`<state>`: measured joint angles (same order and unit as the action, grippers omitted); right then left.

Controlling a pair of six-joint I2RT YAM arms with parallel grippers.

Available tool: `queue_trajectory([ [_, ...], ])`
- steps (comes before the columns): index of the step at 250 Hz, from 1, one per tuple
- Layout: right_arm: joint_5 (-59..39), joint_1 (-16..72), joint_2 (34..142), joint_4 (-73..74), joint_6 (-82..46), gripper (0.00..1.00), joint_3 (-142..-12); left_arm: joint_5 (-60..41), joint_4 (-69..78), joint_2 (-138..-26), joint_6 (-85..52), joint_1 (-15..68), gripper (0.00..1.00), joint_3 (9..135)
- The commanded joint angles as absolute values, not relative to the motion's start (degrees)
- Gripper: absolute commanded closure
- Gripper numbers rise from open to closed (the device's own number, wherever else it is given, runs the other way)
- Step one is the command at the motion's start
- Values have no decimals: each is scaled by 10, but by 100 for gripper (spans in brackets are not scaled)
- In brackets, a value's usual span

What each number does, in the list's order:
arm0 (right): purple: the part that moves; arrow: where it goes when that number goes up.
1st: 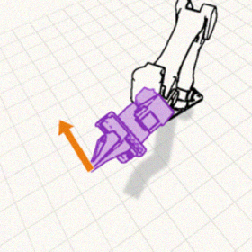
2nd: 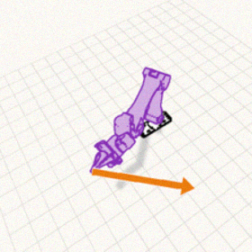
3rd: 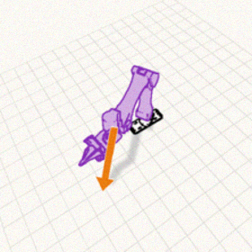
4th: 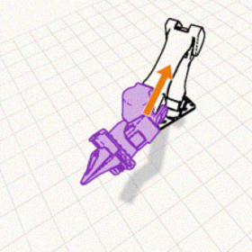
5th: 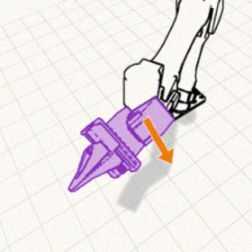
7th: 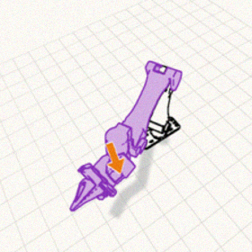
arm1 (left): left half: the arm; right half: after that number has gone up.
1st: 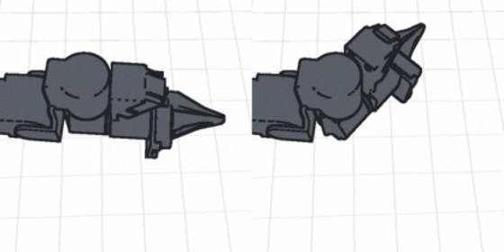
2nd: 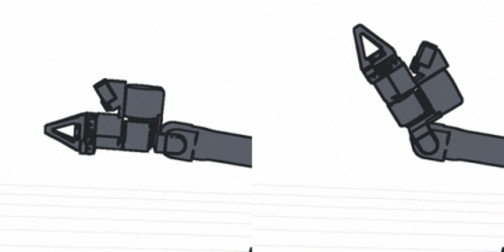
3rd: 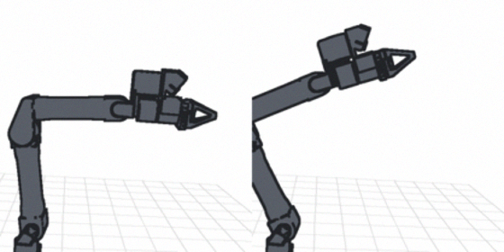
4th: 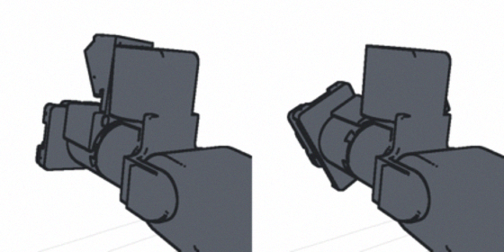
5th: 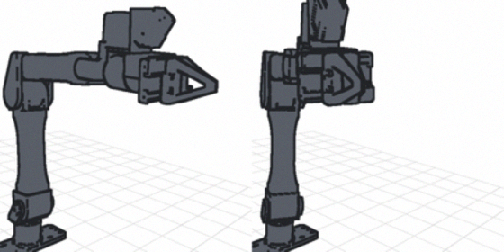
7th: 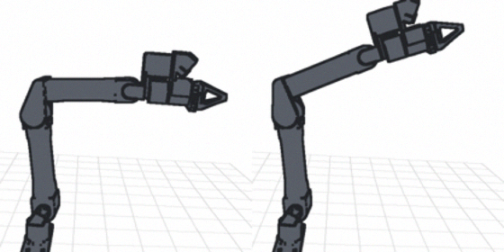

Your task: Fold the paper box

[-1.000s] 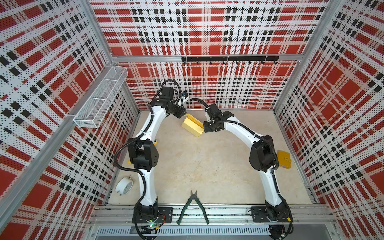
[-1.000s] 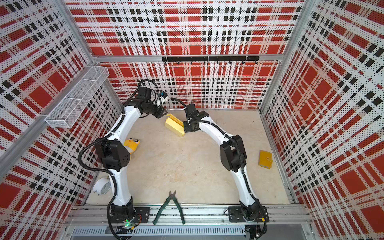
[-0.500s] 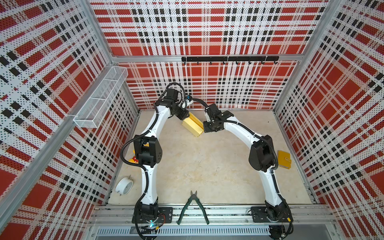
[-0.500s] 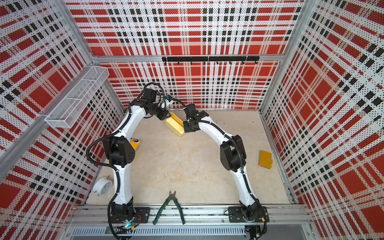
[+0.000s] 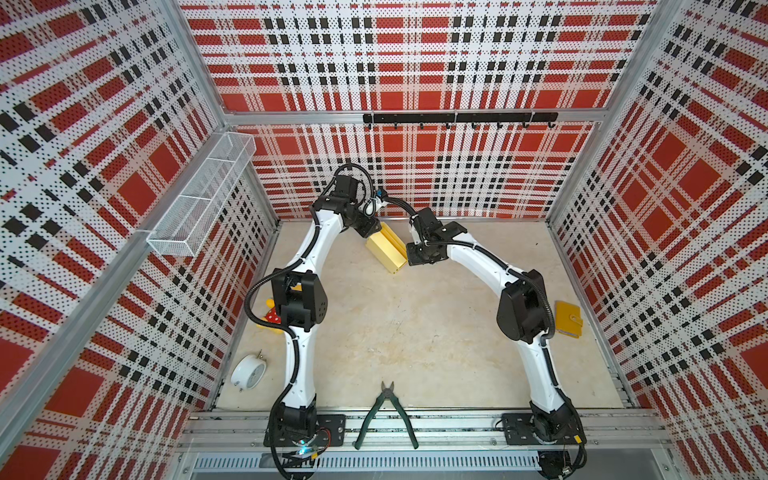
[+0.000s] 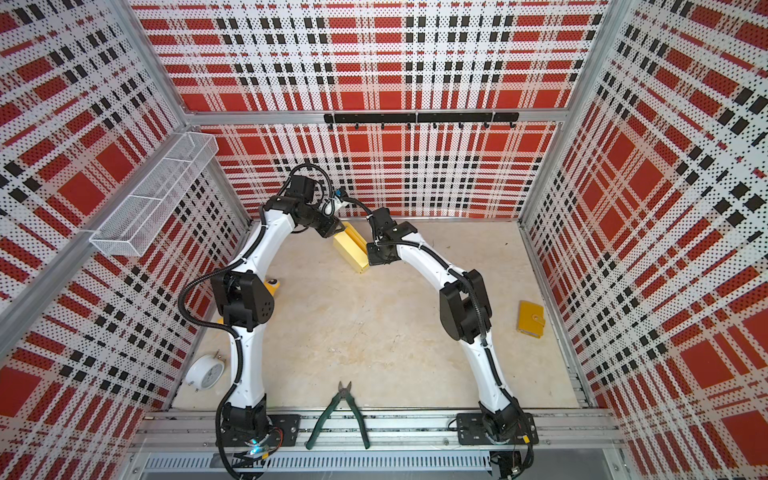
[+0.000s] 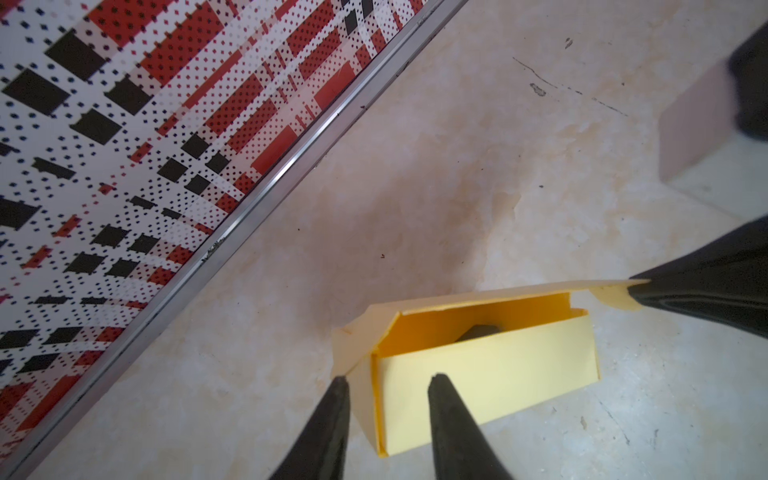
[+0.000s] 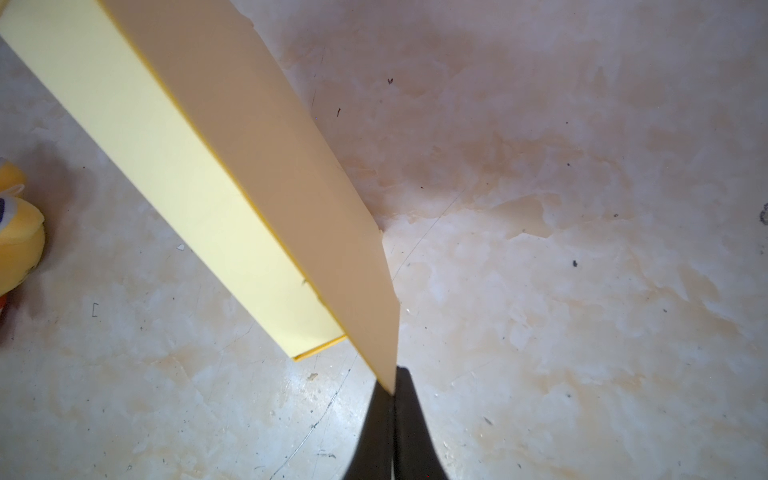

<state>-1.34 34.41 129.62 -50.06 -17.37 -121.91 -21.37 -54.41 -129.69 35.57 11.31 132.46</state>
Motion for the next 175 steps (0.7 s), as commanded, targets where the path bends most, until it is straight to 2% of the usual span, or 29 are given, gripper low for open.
queue_trajectory([
  [1, -18, 342, 1310, -499, -166, 100, -1241, -230, -526, -1316, 381, 117, 59, 1351],
  [67, -18, 342, 1310, -501, -165, 100, -1243, -271, -505, -1333, 422, 114, 58, 1362],
  [139, -17, 340, 1305, -501, -164, 100, -1237, -274, -506, -1316, 413, 113, 88, 1337],
  [175, -18, 339, 1300, -501, -164, 100, -1238, -258, -512, -1293, 403, 115, 92, 1318],
])
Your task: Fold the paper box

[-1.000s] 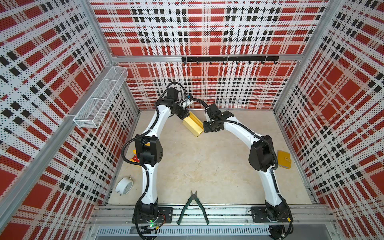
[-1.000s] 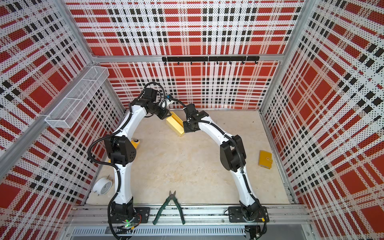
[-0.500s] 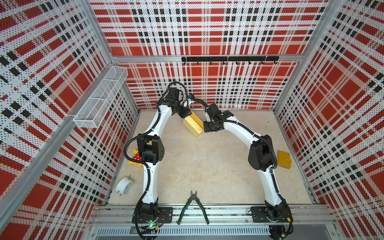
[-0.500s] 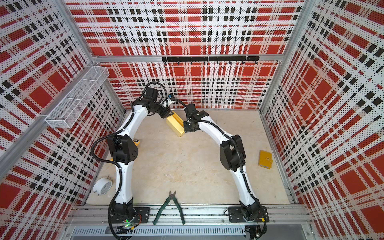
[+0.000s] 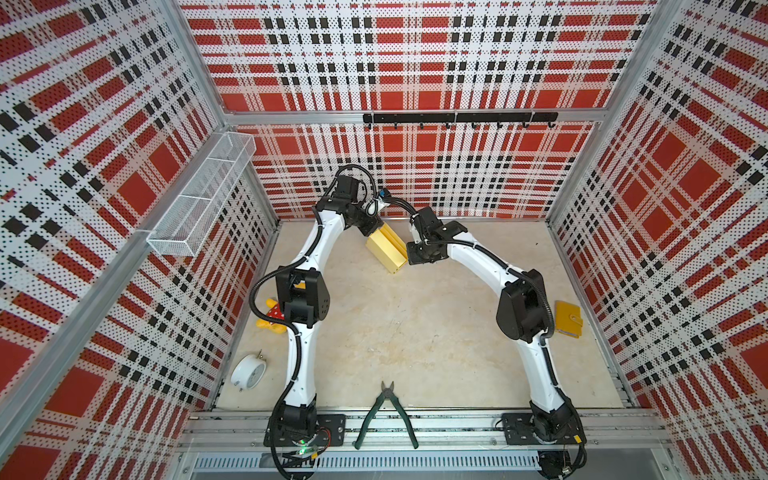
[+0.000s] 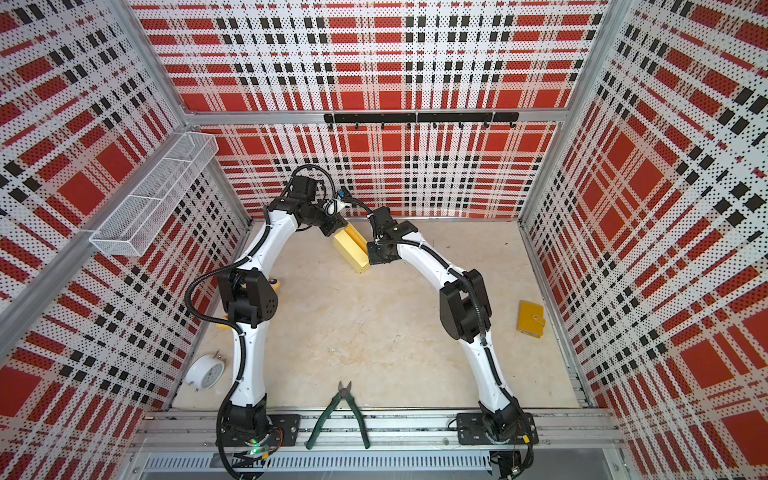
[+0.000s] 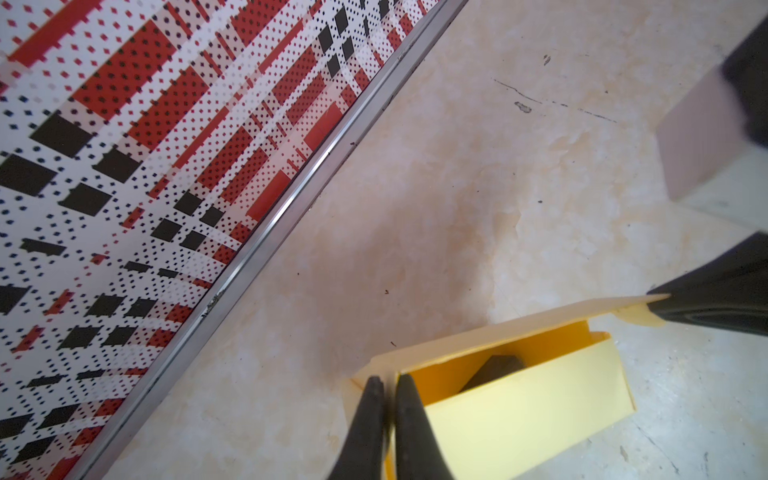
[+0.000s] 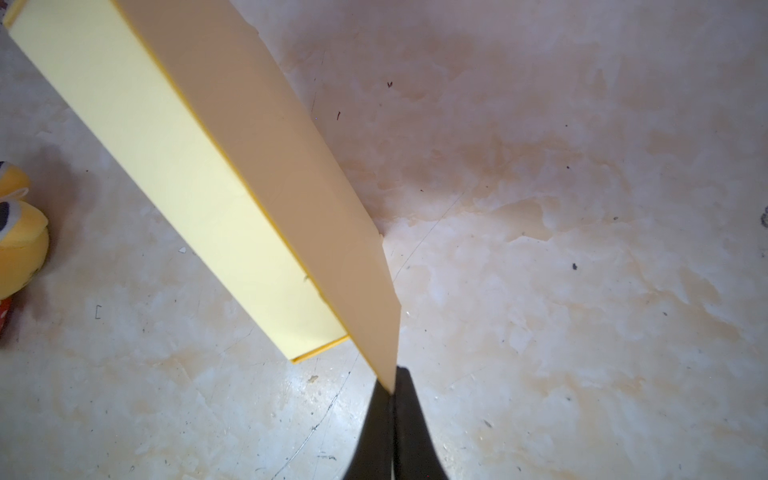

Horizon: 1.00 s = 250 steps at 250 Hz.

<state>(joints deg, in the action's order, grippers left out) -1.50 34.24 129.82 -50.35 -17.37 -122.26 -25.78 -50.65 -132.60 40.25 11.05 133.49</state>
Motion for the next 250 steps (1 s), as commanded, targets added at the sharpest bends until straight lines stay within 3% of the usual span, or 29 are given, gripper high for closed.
queue_trajectory([
  [1, -18, 339, 1300, -501, -164, 100, -1238, -257, -512, -1293, 402, 116, 93, 1317],
  [127, -51, 335, 1287, -522, -165, 100, -1239, -164, -509, -1134, 246, 126, 93, 1064],
  [188, -65, 348, 1284, -522, -176, 100, -1233, -154, -476, -1085, 101, 127, 93, 980],
  [250, -69, 363, 1257, -522, -179, 100, -1203, -184, -428, -1031, 43, 114, 94, 893],
])
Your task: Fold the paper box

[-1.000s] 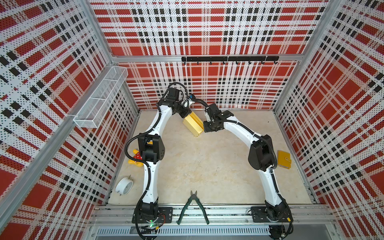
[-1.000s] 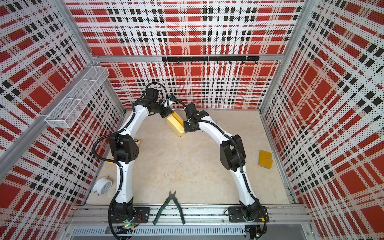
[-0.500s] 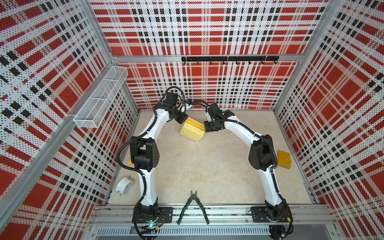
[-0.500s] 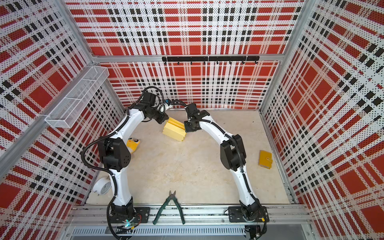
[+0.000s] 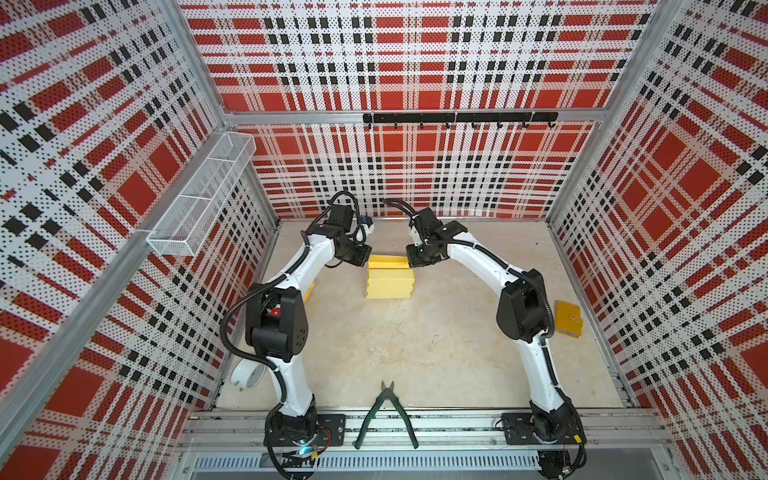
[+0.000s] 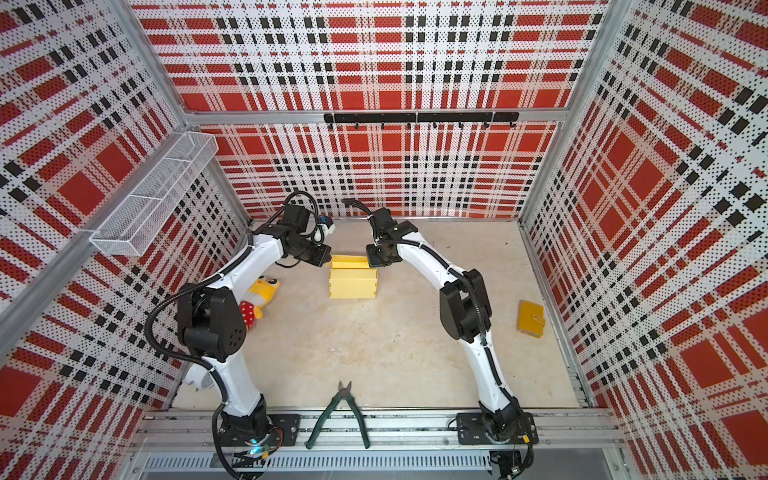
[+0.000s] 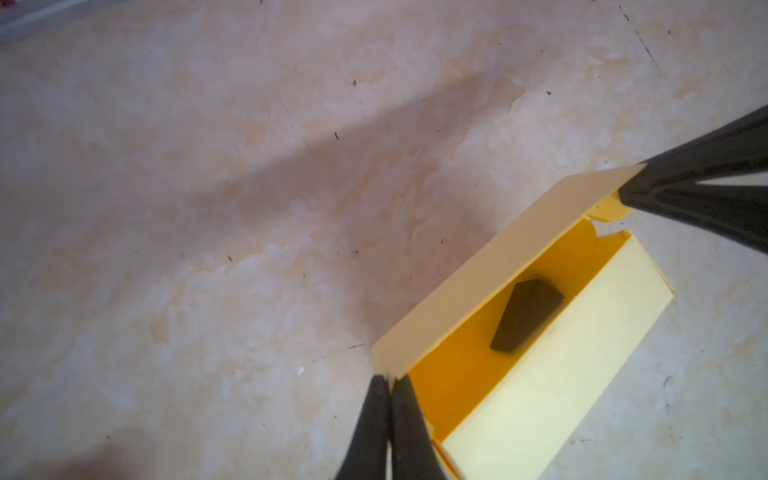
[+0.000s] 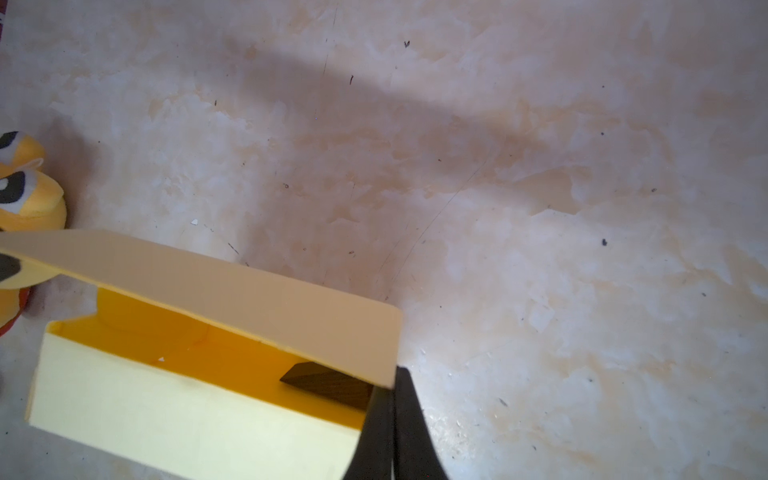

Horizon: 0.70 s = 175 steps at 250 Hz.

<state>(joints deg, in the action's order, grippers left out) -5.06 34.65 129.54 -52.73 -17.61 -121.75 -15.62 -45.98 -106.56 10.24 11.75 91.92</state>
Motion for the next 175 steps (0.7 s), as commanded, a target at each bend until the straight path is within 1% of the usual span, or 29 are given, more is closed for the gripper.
queue_trajectory([
  [1, -69, 363, 1257, -521, -179, 100, -1202, -184, -427, -1030, 42, 114, 94, 892],
  [50, -56, 377, 1209, -504, -178, 100, -1140, -202, -393, -989, 37, 116, 95, 823],
  [128, -25, 393, 1153, -476, -182, 100, -1068, -220, -337, -926, 0, 121, 91, 748],
  [175, -19, 404, 1134, -452, -203, 100, -1029, -226, -302, -887, -59, 127, 90, 678],
])
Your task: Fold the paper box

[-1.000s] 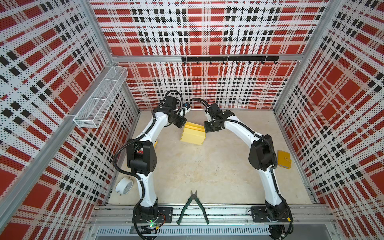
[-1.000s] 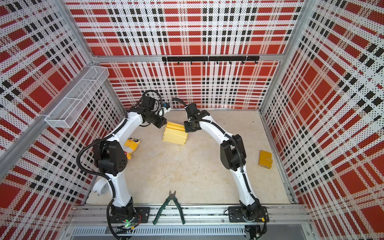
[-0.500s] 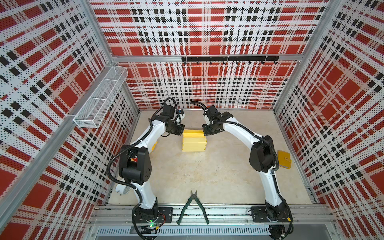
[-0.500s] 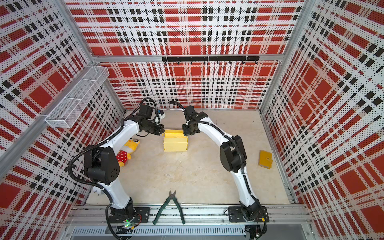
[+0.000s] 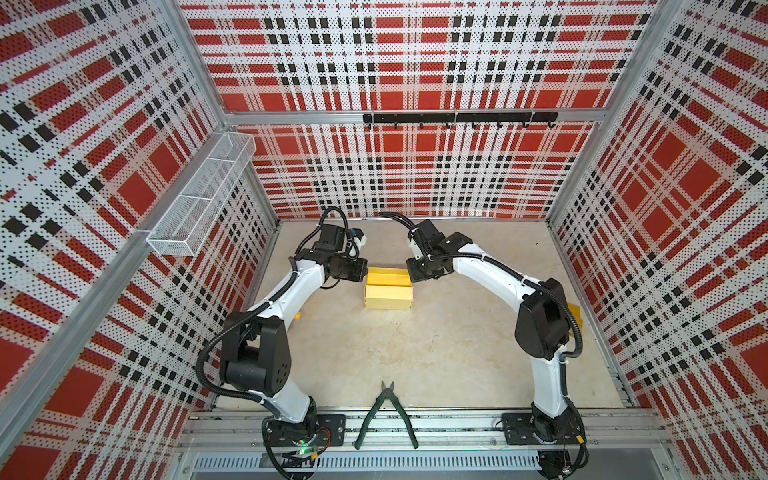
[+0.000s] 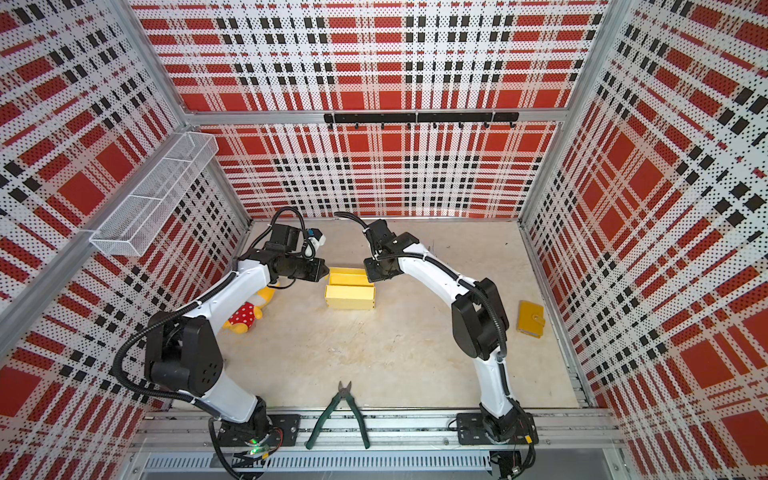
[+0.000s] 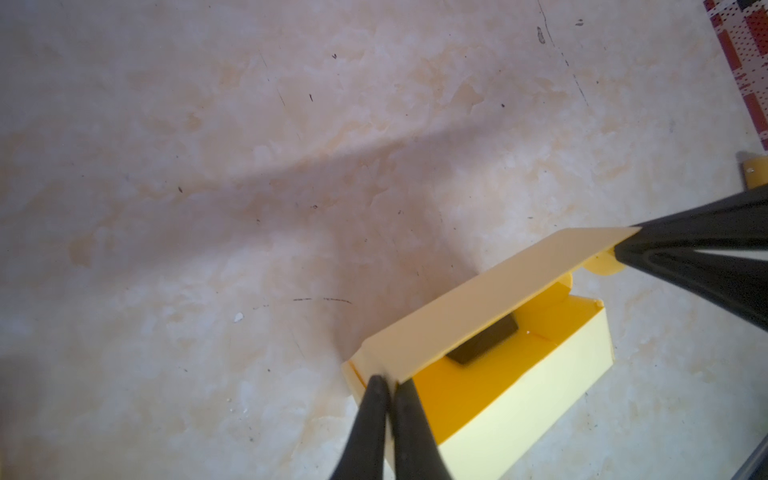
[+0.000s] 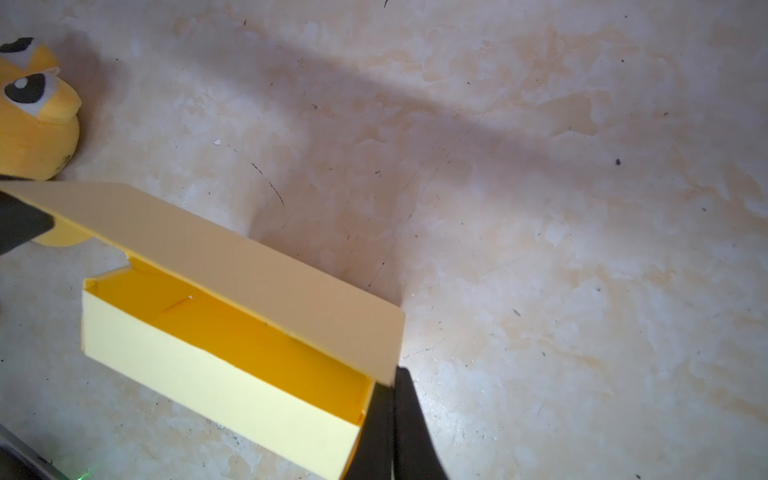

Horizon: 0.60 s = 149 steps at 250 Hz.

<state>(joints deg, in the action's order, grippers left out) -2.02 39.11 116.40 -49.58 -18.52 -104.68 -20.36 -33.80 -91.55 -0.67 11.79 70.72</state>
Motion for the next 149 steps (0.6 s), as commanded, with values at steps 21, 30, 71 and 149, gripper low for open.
queue_trajectory([
  [21, -25, 405, 1132, -454, -212, 100, -1028, -220, -301, -871, -70, 127, 89, 658],
  [30, -27, 405, 1131, -454, -214, 100, -1027, -220, -303, -864, -79, 127, 89, 652],
  [71, -41, 408, 1117, -455, -219, 100, -1015, -216, -305, -848, -104, 135, 87, 641],
  [149, 4, 408, 1008, -431, -159, 57, -911, -225, -285, -851, -95, 141, 85, 635],
])
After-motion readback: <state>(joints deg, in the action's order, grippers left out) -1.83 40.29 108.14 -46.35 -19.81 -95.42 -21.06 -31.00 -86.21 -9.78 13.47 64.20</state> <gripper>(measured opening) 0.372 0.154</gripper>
